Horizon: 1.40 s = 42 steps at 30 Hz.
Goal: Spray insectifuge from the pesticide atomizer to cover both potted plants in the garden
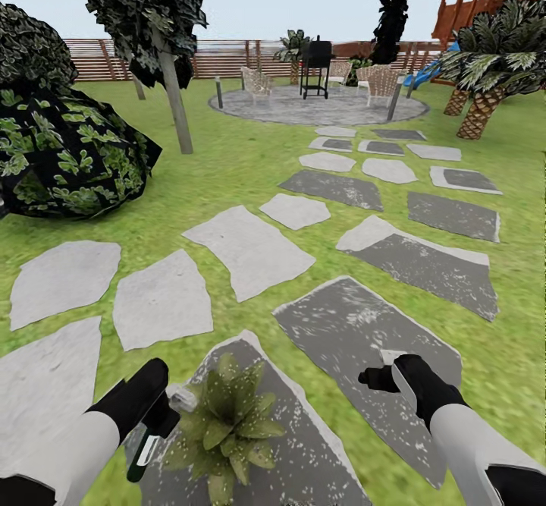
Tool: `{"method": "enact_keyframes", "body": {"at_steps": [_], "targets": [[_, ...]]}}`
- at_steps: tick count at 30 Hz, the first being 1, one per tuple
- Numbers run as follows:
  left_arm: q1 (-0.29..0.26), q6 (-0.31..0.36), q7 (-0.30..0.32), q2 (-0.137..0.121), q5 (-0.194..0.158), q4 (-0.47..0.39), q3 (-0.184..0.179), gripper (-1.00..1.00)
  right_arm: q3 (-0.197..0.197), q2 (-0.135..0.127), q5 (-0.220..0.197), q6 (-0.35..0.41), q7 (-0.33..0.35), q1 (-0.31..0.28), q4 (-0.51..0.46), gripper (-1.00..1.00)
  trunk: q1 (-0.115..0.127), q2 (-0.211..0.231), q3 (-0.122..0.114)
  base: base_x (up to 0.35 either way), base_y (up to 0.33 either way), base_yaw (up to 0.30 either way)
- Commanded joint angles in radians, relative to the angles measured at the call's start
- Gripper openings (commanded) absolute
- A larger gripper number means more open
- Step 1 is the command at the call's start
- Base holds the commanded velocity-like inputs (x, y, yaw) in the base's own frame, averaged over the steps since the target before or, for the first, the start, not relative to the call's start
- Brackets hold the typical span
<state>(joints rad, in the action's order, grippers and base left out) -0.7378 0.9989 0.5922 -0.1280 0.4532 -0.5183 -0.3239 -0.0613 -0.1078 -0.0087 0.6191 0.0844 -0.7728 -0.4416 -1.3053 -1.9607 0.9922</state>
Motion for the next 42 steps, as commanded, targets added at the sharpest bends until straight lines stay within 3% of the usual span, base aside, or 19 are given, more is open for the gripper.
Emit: {"method": "enact_keyframes", "body": {"at_steps": [1, 14, 24, 35, 42], "targets": [[0.0, 0.001, 0.01, -0.001, 0.01, -0.002, -0.005, -1.0, -0.005, 0.0, -0.001, 0.006, 0.003, 0.0, -0.002, 1.0, 0.0, 0.0, 0.001, -0.197, 0.209, -0.106], [0.0, 0.001, 0.008, -0.001, 0.011, -0.002, -0.007, -1.0, -0.005, 0.0, -0.001, 0.006, 0.003, 0.0, -0.002, 1.0, 0.0, 0.0, 0.001, -0.108, 0.29, -0.246], [0.002, 0.001, 0.009, -0.001, 0.012, -0.002, -0.007, -1.0, -0.005, 0.0, -0.001, 0.005, 0.003, 0.0, -0.002, 1.0, 0.0, 0.0, 0.001, -0.011, 0.328, -0.043], [0.002, 0.001, 0.009, -0.002, 0.012, -0.002, -0.007, -1.0, -0.005, 0.0, -0.001, 0.005, 0.003, 0.0, -0.002, 1.0, 0.0, 0.0, 0.001, -0.009, 0.057, -0.279], [0.002, 0.001, 0.008, -0.002, 0.012, -0.001, -0.007, -1.0, -0.005, 0.0, -0.001, 0.005, 0.003, 0.0, -0.002, 1.0, 0.0, 0.0, 0.001, 0.0, 0.267, -0.044]]}}
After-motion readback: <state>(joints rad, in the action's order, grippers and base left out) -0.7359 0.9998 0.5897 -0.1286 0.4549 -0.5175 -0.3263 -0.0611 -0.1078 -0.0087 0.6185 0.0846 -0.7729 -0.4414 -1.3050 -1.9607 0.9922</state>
